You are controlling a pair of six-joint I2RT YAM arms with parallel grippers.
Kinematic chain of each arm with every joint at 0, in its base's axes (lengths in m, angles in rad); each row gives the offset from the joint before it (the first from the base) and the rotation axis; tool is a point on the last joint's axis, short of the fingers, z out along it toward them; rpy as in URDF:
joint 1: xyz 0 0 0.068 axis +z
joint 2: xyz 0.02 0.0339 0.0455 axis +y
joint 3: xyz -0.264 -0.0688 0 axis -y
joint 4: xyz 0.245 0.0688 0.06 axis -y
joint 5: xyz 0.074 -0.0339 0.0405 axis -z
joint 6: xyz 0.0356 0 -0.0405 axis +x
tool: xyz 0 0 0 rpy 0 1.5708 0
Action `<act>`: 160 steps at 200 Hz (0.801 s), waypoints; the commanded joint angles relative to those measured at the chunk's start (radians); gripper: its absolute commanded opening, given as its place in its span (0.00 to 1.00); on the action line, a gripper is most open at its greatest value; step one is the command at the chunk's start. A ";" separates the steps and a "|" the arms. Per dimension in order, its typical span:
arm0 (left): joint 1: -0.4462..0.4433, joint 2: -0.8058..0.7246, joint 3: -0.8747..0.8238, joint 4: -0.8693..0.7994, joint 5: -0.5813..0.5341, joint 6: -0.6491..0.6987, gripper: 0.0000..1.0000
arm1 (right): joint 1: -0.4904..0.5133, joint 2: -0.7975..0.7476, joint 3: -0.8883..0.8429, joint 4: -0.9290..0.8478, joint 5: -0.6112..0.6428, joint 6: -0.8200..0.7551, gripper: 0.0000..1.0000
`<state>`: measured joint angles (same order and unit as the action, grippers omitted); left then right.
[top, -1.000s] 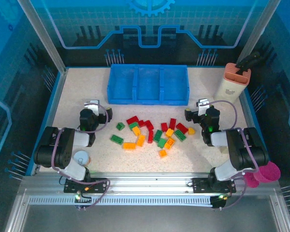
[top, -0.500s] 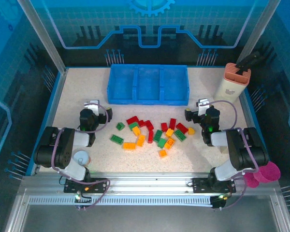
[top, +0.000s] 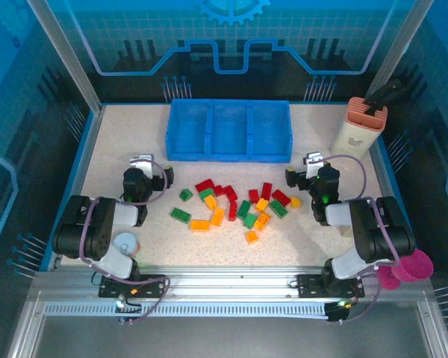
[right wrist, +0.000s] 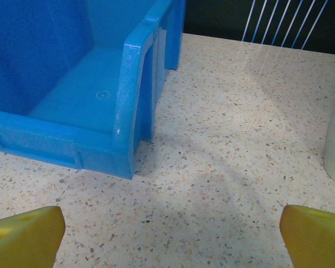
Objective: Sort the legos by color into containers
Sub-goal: Pick up the lego from the middle-right of the table.
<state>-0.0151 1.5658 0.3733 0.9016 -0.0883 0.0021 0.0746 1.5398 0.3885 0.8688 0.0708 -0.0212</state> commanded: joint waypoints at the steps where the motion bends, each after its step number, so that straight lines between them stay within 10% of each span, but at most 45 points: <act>1: 0.003 -0.078 0.062 -0.125 -0.013 0.003 0.99 | -0.012 0.002 0.009 0.027 0.005 0.016 1.00; 22: -0.004 -0.262 0.243 -0.535 -0.061 -0.027 1.00 | -0.010 -0.106 0.022 -0.070 0.019 0.016 1.00; 72: -0.072 -0.460 0.615 -1.103 -0.005 -0.118 0.99 | 0.023 -0.408 0.363 -0.989 0.100 0.254 1.00; 160: -0.115 -0.474 0.814 -1.405 0.142 -0.106 0.99 | 0.115 -0.393 0.367 -1.377 -0.062 0.443 1.00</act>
<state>-0.1249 1.0977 1.1496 -0.3927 0.0025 -0.1032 0.1535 1.1095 0.7689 -0.3424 0.0509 0.3378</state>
